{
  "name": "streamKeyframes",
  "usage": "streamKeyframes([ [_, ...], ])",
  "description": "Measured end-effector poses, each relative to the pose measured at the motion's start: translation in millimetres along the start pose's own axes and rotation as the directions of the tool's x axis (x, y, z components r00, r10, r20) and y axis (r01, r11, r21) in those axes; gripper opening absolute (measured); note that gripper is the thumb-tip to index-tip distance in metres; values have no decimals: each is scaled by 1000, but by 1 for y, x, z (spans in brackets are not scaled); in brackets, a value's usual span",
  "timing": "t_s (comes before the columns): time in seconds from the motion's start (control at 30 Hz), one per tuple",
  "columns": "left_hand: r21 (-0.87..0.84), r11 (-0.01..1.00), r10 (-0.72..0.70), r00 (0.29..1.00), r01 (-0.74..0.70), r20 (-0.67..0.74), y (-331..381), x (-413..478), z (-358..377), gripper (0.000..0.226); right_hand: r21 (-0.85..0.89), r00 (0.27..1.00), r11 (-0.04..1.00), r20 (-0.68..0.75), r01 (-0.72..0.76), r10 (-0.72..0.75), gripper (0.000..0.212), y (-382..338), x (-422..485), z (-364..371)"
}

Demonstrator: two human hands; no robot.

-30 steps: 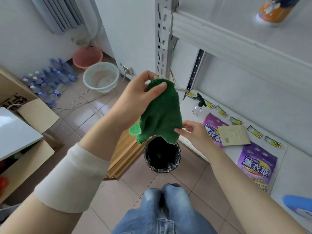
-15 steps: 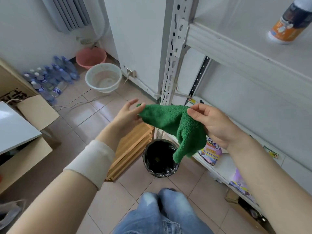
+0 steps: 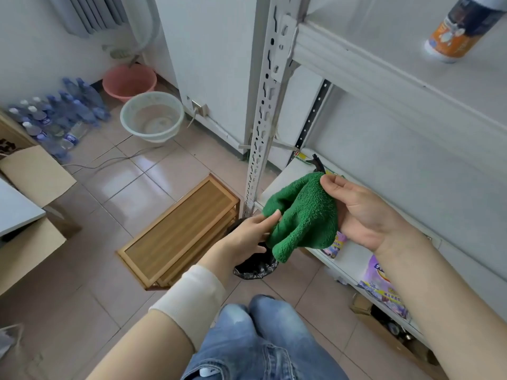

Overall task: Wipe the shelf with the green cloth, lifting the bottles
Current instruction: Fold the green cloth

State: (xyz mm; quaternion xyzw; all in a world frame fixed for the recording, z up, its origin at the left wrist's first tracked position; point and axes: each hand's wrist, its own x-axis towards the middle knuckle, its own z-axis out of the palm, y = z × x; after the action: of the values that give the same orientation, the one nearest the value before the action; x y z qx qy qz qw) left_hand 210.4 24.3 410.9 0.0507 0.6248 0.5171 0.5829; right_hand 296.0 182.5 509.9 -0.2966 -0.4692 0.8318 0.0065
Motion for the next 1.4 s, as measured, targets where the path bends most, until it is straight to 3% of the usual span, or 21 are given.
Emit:
streamKeyframes([
  [0.07, 70, 990, 125, 989, -120, -75, 7, -4, 2, 27, 13, 999, 1000, -45, 6, -5, 17, 2, -4, -8],
  [0.1, 107, 980, 183, 976, -171, -121, 9, -5, 0, 20, 8, 998, 1000, -63, 11, -10, 11, 3, -5, -12],
  [0.17, 130, 966, 246, 952, -225, -182, 15, -5, -5, 18, 17, 996, 1000, -92, 15, -14, 5, 6, -8, -16],
  [0.27, -93, 969, 203, 955, -227, -215, 23, -5, -8, 15, -30, 991, 999, -129, 20, -23, 15, 9, -11, -21],
  [0.33, -181, 947, 209, 936, -266, -282, 31, -8, -10, 19, -283, 973, 958, -212, 32, -95, 13, 16, -9, -31],
  [0.4, -140, 934, 266, 902, -328, -340, 39, -14, -14, 23, -649, 931, 761, -288, -19, -223, 7, 19, -11, -42],
  [0.47, -78, 917, 349, 881, -392, -321, 47, -22, -19, 24, -823, 906, 566, -282, -59, -316, 10, 21, -14, -47],
  [0.57, 67, 901, 431, 867, -428, -250, 59, -38, -18, 25, -901, 914, 431, -206, -38, -351, 17, 26, -17, -46],
  [0.73, 188, 821, 570, 788, -539, -231, 80, -61, -14, 24, -861, 958, 508, -167, -26, -234, 33, 26, -23, -54],
  [0.83, 299, 781, 616, 756, -549, -222, 89, -71, -22, 26, -920, 957, 391, -119, -6, -266, 39, 23, -27, -59],
  [0.9, 511, 702, 668, 708, -497, -229, 94, -76, -28, 25, -978, 901, 205, -57, 36, -430, 32, 20, -30, -59],
  [0.97, 716, 568, 731, 648, -406, -213, 99, -80, -35, 22, -997, 780, 44, 20, 61, -625, 24, 14, -32, -60],
  [1.07, 842, 439, 789, 583, -313, -195, 104, -85, -44, 16, -992, 629, -94, 127, 85, -767, 24, 0, -38, -66],
  [1.13, 850, 389, 815, 563, -356, -137, 107, -89, -48, 16, -987, 626, -44, 132, 155, -768, 23, -13, -43, -65],
  [1.23, 812, 358, 811, 585, -461, -26, 118, -95, -50, 25, -889, 792, 394, -61, 233, -607, 4, -35, -49, -61],
  [1.33, 746, 471, 760, 646, -472, -72, 130, -93, -41, 19, -736, 890, 642, -123, 214, -438, 13, -53, -49, -55],
  [1.4, 693, 549, 744, 652, -468, -149, 137, -92, -27, 22, -685, 922, 708, -143, 170, -360, 10, -62, -49, -42],
])
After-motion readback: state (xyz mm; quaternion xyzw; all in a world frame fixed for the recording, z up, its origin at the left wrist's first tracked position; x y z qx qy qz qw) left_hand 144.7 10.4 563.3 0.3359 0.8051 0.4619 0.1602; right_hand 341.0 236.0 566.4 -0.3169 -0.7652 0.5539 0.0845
